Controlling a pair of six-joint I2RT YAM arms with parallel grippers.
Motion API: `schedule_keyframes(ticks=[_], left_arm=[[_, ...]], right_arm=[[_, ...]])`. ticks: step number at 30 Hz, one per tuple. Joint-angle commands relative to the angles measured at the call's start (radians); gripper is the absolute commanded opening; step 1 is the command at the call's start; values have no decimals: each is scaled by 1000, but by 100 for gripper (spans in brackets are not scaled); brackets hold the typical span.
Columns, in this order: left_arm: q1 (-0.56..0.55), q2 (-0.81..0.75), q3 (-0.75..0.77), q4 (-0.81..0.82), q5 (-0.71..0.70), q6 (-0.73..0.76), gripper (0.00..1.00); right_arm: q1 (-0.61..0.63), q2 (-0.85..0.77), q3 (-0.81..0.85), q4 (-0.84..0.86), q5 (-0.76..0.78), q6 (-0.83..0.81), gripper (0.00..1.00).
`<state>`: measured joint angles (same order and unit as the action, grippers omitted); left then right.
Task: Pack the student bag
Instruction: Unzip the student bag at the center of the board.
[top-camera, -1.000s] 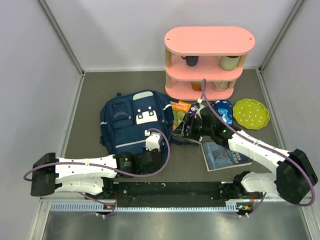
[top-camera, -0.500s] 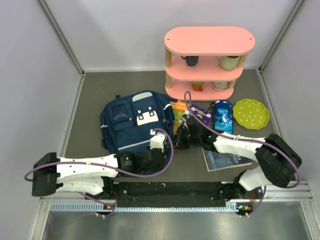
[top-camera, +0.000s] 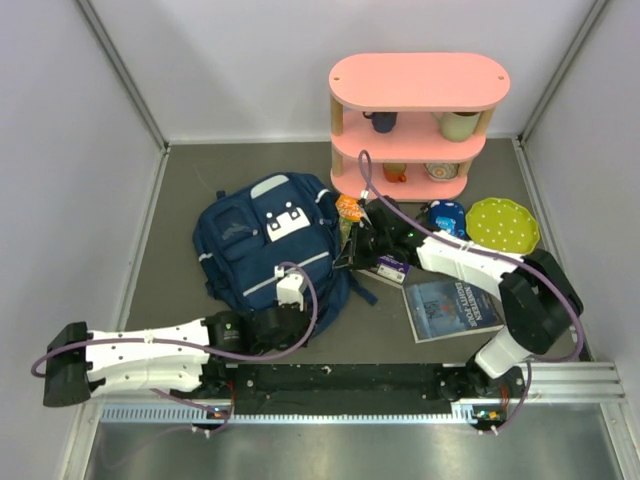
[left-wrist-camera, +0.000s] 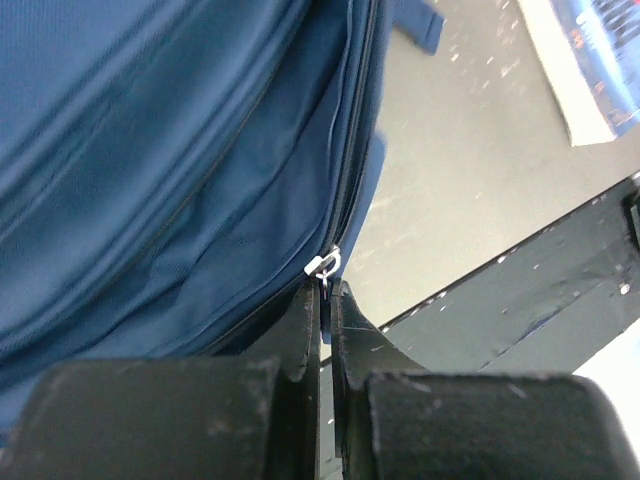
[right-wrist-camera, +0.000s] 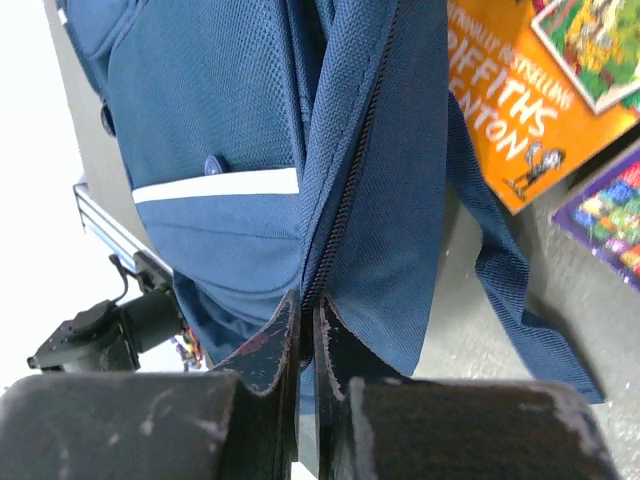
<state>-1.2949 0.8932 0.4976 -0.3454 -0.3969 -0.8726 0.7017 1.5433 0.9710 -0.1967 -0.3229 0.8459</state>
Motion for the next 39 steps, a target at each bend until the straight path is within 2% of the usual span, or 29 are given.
schedule_keyframes(ticks=[1,6,11,12,14,15,17,18,19,24,28,33,39], left_arm=[[-18,-77,-86,-115,167,-109,0],[-20,-120,-117,-129,150,-137,0],[-18,-53,-58,-92,61,-97,0],[-18,-37,-30,-78,47,-86,0],[-15,4,-7,-6,18,-47,0],[-9,31,16,17,12,-37,0],[12,58,42,61,12,-8,0],[22,81,64,66,9,-2,0],[31,90,74,80,4,9,0],[85,112,114,115,19,56,0],[117,116,127,131,39,92,0],[123,119,139,132,56,104,0],[124,125,133,144,87,115,0]], right_arm=[[-42,64,187,74,68,-100,0],[-41,170,336,33,82,-134,0],[-60,253,482,-55,96,-183,0],[-65,258,491,-63,73,-200,8],[-77,247,486,-99,59,-215,17],[-80,229,471,-105,59,-229,26],[-90,144,387,-112,70,-231,39],[-91,111,350,-113,100,-229,52],[-91,34,280,-112,107,-228,54],[-70,-133,50,-76,18,-124,55],[13,-207,-63,3,22,-30,55],[88,-155,-75,54,38,38,55],[116,-68,-45,85,56,41,54]])
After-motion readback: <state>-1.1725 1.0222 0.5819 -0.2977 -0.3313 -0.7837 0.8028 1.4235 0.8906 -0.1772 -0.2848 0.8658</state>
